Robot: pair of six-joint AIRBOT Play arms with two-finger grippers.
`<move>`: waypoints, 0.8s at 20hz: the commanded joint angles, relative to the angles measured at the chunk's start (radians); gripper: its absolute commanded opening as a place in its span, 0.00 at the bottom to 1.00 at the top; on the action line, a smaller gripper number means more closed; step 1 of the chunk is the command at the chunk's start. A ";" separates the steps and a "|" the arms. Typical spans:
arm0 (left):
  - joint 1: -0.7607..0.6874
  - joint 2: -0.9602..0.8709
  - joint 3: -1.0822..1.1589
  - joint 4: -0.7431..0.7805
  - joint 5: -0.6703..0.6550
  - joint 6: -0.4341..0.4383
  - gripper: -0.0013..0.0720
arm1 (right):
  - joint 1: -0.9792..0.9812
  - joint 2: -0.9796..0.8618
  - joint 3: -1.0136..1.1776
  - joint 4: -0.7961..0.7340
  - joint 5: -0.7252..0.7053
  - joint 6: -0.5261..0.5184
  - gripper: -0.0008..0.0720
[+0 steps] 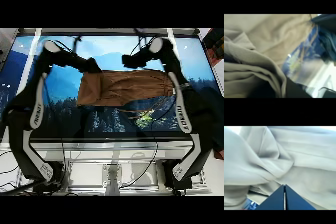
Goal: Fold the clothes and pants, and hang the long-sleeved shirts on hangers.
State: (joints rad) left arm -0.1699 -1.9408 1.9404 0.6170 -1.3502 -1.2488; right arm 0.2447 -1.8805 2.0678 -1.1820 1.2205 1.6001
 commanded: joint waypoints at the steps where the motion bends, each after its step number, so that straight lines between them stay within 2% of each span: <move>1: -0.075 -0.088 0.001 -0.165 0.006 0.000 0.96 | -0.074 0.085 -0.001 -0.027 0.048 -0.023 0.05; 3: -0.086 -0.110 0.001 -0.230 0.012 0.053 0.97 | -0.088 0.100 -0.002 -0.028 0.055 -0.023 0.05; 4: -0.085 -0.112 0.001 -0.228 0.018 0.093 0.90 | -0.088 0.105 -0.005 -0.027 0.061 -0.023 0.05; 5: -0.074 -0.110 0.002 -0.211 0.031 0.108 0.71 | -0.088 0.109 -0.010 -0.027 0.071 -0.024 0.05; 6: -0.056 -0.107 0.002 -0.187 0.047 0.108 0.64 | -0.088 0.109 -0.010 -0.028 0.084 -0.025 0.05; 8: 0.003 -0.092 0.002 -0.123 0.067 0.104 0.63 | -0.088 0.110 -0.010 -0.028 0.109 -0.051 0.05; 9: 0.040 -0.077 0.002 -0.050 0.067 0.105 0.47 | -0.088 0.110 -0.010 -0.030 0.119 -0.060 0.05; 10: 0.079 -0.060 0.002 0.054 0.067 0.105 0.37 | -0.089 0.110 -0.010 -0.032 0.127 -0.076 0.05; 11: 0.113 -0.044 0.002 0.164 0.066 0.105 0.37 | -0.088 0.110 -0.010 -0.038 0.131 -0.077 0.05; 12: 0.146 -0.032 0.002 0.270 0.058 0.105 0.38 | -0.088 0.110 -0.010 -0.047 0.131 -0.077 0.05; 13: 0.179 -0.027 0.002 0.354 0.037 0.105 0.48 | -0.089 0.110 -0.010 -0.056 0.130 -0.077 0.05; 14: 0.209 -0.031 0.002 0.397 0.009 0.105 0.78 | -0.089 0.110 -0.010 -0.062 0.130 -0.077 0.05; 15: 0.237 -0.039 0.001 0.396 -0.016 0.104 0.99 | -0.088 0.110 -0.010 -0.066 0.130 -0.077 0.05; 16: 0.262 -0.054 0.001 0.368 -0.041 0.105 0.99 | -0.088 0.110 -0.010 -0.069 0.129 -0.077 0.05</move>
State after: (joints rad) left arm 0.0158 -1.9862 1.9415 0.8757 -1.3312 -1.1477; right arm 0.1566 -1.7714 2.0579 -1.2346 1.3422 1.5295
